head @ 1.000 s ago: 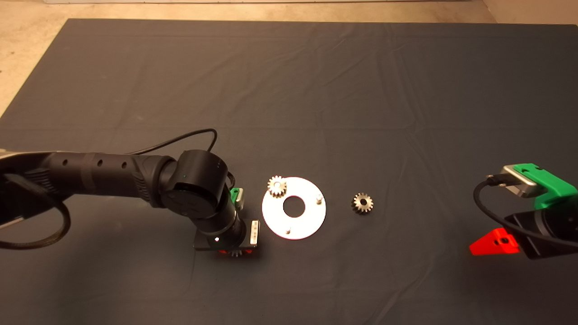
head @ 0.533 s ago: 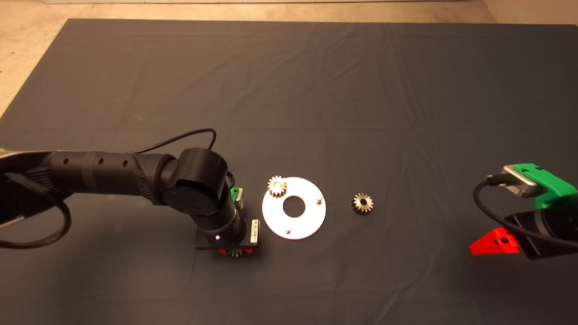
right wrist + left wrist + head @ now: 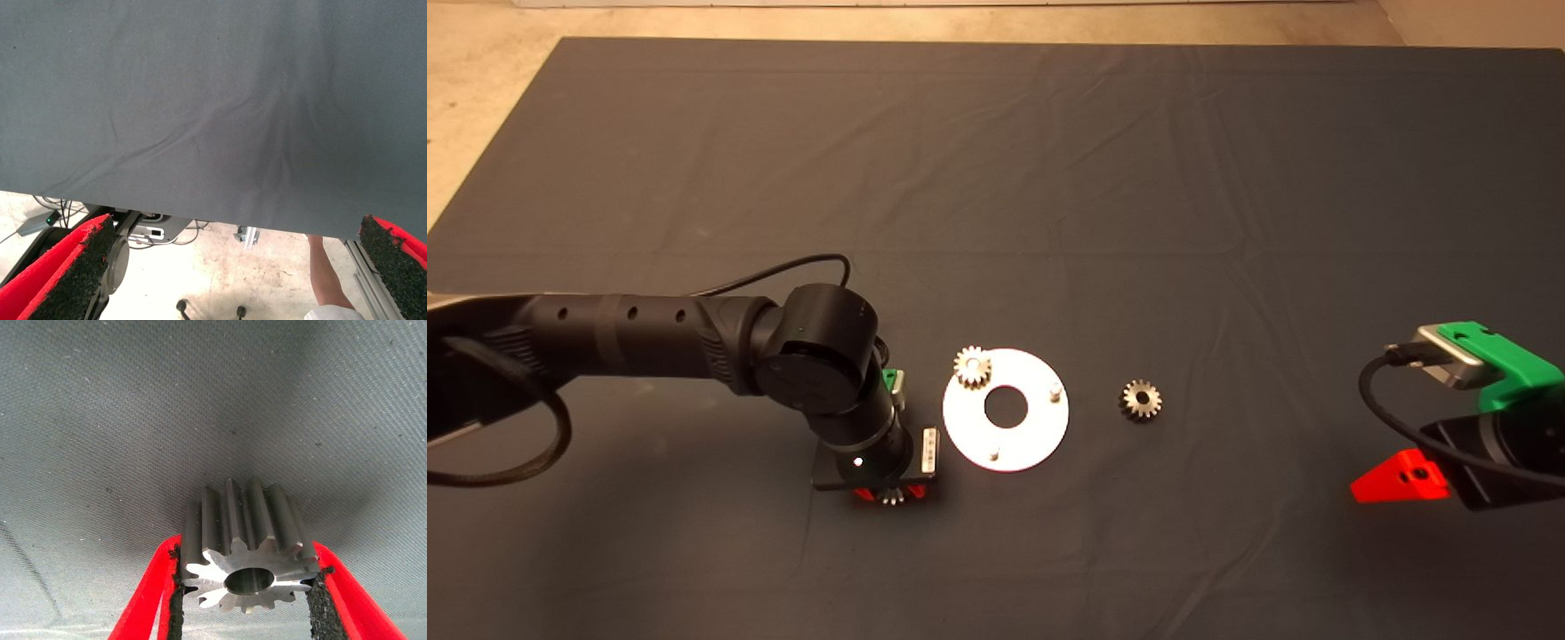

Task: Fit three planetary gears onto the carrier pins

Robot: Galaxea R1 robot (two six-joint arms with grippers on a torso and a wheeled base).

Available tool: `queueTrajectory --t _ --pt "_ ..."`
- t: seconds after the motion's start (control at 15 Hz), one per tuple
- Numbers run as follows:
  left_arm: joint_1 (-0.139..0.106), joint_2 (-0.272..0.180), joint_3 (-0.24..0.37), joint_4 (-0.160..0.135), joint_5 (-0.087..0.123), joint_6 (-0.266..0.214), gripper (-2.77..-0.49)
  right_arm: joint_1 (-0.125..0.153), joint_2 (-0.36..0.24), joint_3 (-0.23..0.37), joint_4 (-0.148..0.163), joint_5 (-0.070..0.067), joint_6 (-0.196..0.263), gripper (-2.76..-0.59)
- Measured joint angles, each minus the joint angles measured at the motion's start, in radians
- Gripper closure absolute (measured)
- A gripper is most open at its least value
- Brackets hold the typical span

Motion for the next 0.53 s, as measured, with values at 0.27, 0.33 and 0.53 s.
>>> queueTrajectory --t 0.27,0.33,0.53 --pt "-0.002 0.000 -0.004 -0.007 -0.001 0.000 -0.96 0.000 0.000 0.000 0.000 0.000 0.000 -2.73" --pt "-0.002 0.000 -0.004 -0.007 -0.001 0.000 -0.94 0.000 0.000 0.000 0.000 0.000 0.000 -2.73" --pt "-0.002 0.000 -0.003 -0.007 0.000 0.000 -0.91 0.000 0.000 0.000 0.000 0.000 0.000 -2.73"
